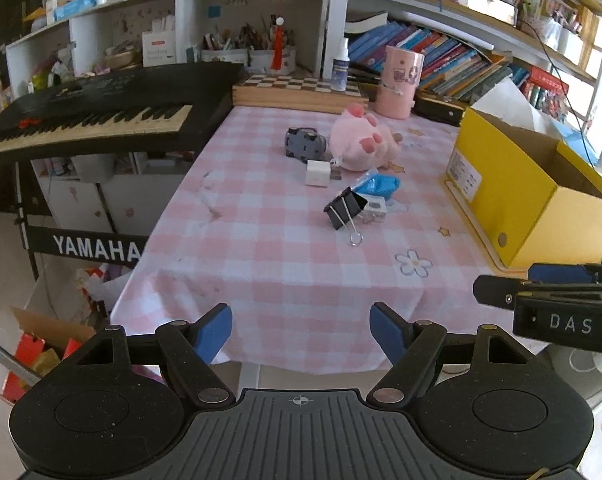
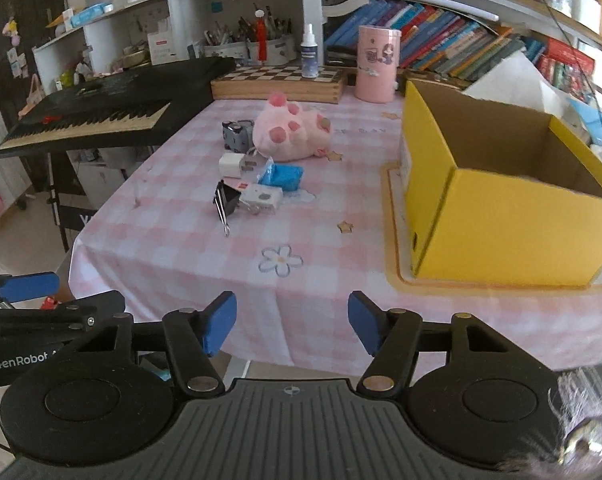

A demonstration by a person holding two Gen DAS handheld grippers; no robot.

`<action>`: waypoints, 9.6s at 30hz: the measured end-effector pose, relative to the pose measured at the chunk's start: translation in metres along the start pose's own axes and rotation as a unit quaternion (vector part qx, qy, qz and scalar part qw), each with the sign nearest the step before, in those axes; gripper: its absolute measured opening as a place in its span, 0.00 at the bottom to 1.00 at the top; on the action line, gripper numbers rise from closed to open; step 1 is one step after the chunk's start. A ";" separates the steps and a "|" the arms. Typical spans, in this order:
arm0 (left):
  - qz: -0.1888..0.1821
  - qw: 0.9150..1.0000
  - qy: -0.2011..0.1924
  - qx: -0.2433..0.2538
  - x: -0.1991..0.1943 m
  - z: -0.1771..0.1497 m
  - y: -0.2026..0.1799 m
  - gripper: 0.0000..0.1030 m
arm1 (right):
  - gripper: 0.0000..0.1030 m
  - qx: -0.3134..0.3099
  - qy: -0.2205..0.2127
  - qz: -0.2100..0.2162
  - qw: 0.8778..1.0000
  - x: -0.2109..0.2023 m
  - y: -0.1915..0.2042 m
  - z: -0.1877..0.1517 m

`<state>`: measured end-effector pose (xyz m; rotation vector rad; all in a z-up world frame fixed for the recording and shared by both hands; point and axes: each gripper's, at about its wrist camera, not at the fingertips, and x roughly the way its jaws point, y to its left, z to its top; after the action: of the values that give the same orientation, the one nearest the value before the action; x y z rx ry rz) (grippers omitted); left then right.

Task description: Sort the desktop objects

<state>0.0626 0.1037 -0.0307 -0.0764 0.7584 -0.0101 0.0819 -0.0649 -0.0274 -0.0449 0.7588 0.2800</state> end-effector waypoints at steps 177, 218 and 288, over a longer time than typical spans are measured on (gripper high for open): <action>-0.131 0.982 -0.048 0.127 0.083 0.099 -0.285 0.24 | 0.37 -0.035 -0.016 0.003 0.999 0.038 -0.265 0.112; 0.002 0.992 -0.106 0.070 0.032 0.083 -0.255 0.75 | 0.94 0.035 -0.136 -0.048 0.989 -0.024 -0.281 0.079; 0.027 1.000 0.006 -0.016 -0.040 -0.023 0.001 0.80 | 0.71 0.012 0.026 -0.016 0.999 -0.032 -0.001 -0.035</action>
<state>0.0174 0.1047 -0.0202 -0.0864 0.7727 0.0520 0.0360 -0.0785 -0.0309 -0.0423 0.8126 0.2410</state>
